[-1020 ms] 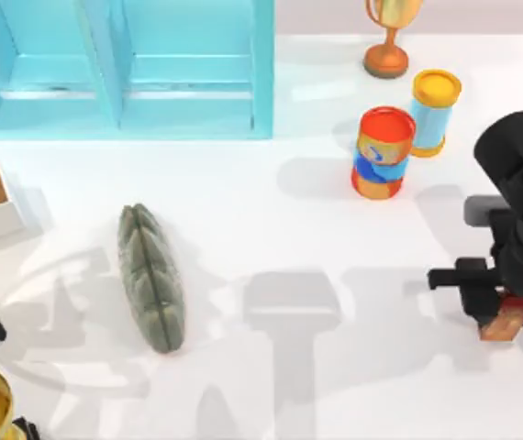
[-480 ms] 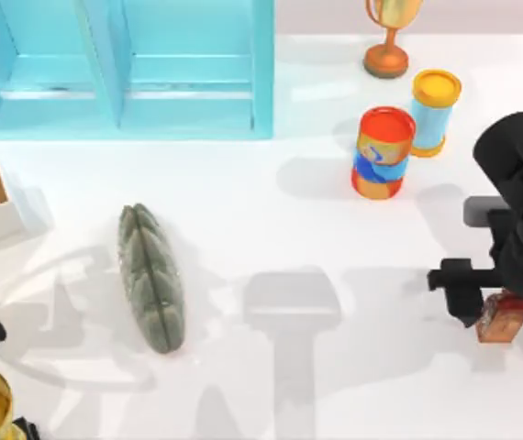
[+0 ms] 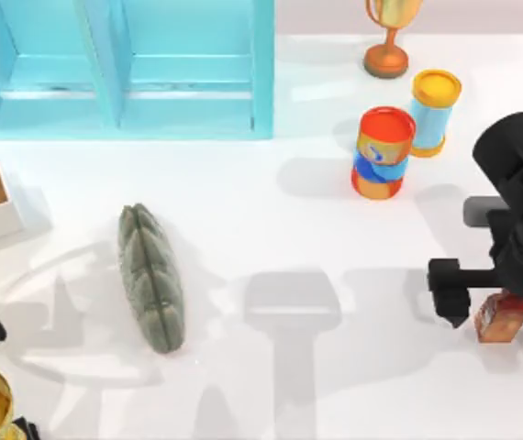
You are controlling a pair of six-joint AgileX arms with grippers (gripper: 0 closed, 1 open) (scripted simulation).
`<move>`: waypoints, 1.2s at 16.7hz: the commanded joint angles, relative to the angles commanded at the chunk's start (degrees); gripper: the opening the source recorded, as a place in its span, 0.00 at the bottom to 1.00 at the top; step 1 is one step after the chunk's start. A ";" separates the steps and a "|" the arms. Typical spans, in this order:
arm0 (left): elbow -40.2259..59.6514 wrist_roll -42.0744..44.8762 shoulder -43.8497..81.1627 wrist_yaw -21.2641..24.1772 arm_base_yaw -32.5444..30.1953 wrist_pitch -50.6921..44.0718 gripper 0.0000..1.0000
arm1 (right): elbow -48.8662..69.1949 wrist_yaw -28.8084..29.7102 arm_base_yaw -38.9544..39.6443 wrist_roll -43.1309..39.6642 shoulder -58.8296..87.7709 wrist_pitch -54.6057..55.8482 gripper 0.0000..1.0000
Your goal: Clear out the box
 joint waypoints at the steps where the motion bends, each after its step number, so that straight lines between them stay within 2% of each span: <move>1: 0.00 0.00 0.00 0.00 0.00 0.00 1.00 | 0.02 0.00 -0.06 0.00 -0.05 -0.01 1.00; 4: 0.00 0.00 0.00 0.00 0.00 0.00 1.00 | 1.43 -0.08 -0.12 0.08 -0.61 -2.07 1.00; 12: 0.00 0.00 0.00 0.00 0.00 0.00 1.00 | 10.92 -0.03 -0.21 -0.18 -6.08 -17.10 1.00; 20: 0.00 0.00 0.00 0.00 0.00 0.00 1.00 | 13.55 0.03 -2.16 -2.21 -4.53 -20.08 1.00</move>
